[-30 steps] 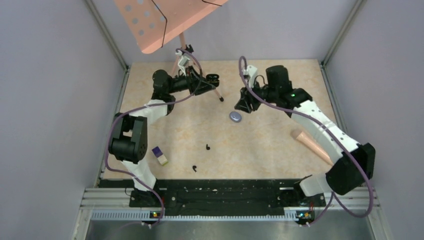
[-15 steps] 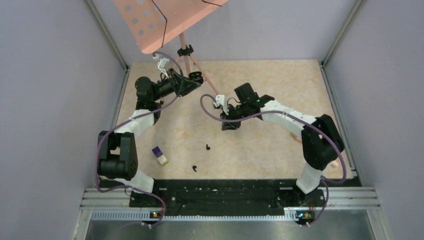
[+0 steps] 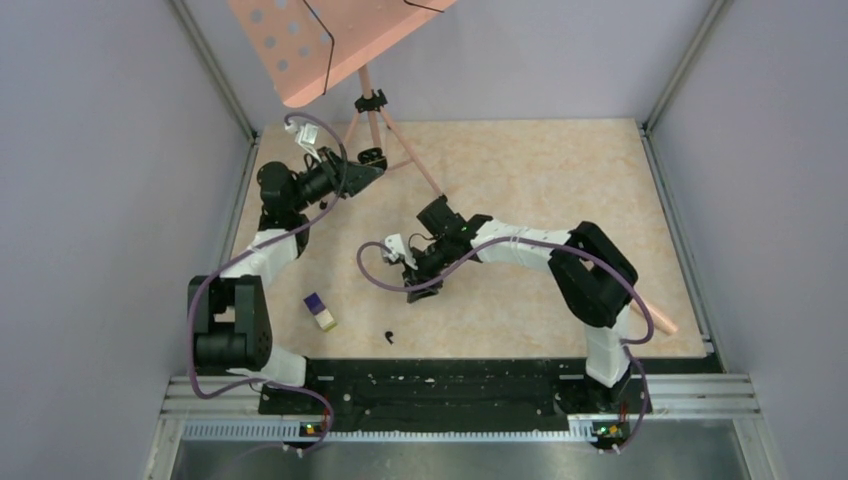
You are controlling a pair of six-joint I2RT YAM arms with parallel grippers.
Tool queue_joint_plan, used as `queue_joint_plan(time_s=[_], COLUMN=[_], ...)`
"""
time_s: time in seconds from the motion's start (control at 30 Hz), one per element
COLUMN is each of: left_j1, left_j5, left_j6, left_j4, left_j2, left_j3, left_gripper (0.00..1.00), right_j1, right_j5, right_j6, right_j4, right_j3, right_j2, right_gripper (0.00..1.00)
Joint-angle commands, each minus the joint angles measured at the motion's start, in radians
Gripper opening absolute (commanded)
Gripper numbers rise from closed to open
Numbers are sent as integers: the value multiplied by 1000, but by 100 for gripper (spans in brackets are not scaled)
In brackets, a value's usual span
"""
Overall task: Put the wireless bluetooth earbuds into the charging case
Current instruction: Pick up the earbud from the center of the board.
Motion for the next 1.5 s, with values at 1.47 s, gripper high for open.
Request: queue_joint_plan(time_s=[1.47], left_j1=[98], left_j5=[-95], left_j6=[61], left_j4=[-39], left_j2=[-130], left_j3=[-138], left_gripper=[0], right_j1=[232], right_j5=[32], right_j6=[174], right_j4=[352], right_j3=[-120], right_j2=[93], right_gripper=[39])
